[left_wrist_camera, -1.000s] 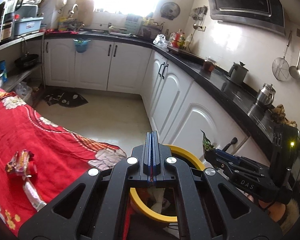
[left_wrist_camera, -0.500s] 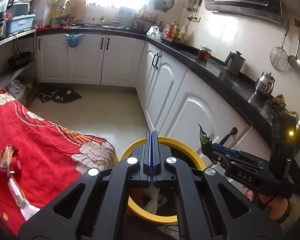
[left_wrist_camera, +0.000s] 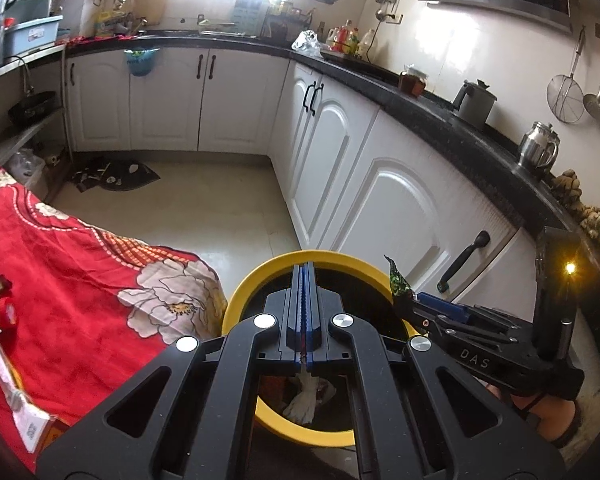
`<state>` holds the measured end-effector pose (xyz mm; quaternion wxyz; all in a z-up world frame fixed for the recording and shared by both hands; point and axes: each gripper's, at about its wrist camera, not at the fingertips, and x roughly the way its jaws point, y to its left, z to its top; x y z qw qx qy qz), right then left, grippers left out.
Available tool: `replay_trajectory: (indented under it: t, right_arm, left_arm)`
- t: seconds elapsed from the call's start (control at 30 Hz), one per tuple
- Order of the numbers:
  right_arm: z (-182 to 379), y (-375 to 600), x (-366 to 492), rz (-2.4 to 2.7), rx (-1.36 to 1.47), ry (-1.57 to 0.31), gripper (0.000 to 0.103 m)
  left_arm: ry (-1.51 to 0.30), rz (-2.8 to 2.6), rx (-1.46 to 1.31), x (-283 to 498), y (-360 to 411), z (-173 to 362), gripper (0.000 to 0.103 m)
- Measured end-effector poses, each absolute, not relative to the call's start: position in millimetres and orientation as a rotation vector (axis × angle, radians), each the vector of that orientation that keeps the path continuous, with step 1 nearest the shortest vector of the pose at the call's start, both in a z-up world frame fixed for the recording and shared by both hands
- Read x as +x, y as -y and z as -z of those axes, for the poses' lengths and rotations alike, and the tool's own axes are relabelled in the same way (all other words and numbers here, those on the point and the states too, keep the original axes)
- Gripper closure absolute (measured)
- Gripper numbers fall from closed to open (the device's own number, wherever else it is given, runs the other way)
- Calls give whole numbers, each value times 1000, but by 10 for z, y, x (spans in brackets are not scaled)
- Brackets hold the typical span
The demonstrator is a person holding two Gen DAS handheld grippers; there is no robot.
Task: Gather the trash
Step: 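Open both grippers to drop the wrapper and snack bag into the bin, then move both open grippers back over the remaining wrappers on the bed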
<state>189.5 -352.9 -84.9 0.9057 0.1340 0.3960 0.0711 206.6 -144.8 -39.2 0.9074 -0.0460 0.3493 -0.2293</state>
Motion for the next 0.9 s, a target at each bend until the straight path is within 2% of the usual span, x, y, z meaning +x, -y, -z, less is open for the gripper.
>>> replay_trajectory:
  t: [0.3,0.4,0.47,0.6,0.77,0.8,0.9]
  right_arm:
    - [969,3516,1917,-129,283,-851,62]
    - [989,3547,1934,-115,288,-860,53]
    - [999,3561,1940,-109,294,-863,52]
    - [994,3561,1935,-100,296,-860,47]
    - [956,3539,1921,-93,290,-847,42]
    - [944,3532,1918,-92,285,-844,41]
    - [901,3536,1903,-82,280,-829,34]
  left_arm:
    - [-767,467,-96,2146,1472,558,103]
    - [-790,458,-99,2175,1452,605,97]
    - [-794,446,-105,2175,1428,613,78]
    - [-806,420,-119,2184,1354,630,63]
    - [-800,399,-134,2169,1275,582,37]
    - [-798,394,-135,2165,1259,572,34]
    - [-794,377,-146,2152,1189,540,19]
